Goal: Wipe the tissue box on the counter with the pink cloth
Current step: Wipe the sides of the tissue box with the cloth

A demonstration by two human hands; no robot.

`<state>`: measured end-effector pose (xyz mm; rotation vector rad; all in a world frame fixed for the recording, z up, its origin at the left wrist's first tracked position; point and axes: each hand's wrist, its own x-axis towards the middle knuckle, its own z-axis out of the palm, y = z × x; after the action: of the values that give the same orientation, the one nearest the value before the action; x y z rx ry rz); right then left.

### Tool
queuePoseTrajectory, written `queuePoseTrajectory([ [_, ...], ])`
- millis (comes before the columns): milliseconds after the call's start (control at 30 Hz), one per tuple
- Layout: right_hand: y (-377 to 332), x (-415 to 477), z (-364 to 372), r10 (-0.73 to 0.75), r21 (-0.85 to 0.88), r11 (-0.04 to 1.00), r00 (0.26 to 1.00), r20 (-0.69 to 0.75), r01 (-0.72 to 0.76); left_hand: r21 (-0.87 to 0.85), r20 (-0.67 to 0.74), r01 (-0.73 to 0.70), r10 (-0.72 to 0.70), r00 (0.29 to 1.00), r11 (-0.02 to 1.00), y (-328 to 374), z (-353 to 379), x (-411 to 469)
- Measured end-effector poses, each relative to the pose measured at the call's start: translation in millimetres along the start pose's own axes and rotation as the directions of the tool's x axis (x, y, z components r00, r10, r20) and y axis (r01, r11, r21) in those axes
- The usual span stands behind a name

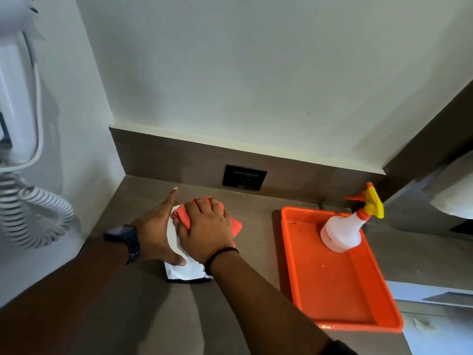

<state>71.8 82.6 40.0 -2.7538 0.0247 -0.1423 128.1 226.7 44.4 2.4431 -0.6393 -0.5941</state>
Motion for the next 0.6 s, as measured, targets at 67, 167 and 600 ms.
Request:
queuePoseTrajectory([
  [67, -3.1, 1.1, 3.0, -0.053, -0.033, 0.998, 0.998, -0.029, 0.052, -0.005, -0.012, -0.010, 0.010, 1.000, 1.000, -0.3, 0.5, -1.0],
  [167, 3.8, -9.6, 4.8, -0.182, -0.087, 0.980, 0.983, -0.030, 0.179, 0.016, -0.018, -0.015, 0.015, 1.000, 1.000, 0.3, 1.8, -2.4],
  [600, 18.4, 10.3, -4.8, -0.030, 0.036, 0.999, 0.997, 0.068, 0.028, 0.086, -0.004, 0.071, -0.071, 0.997, 0.994, 10.6, -0.2, -3.3],
])
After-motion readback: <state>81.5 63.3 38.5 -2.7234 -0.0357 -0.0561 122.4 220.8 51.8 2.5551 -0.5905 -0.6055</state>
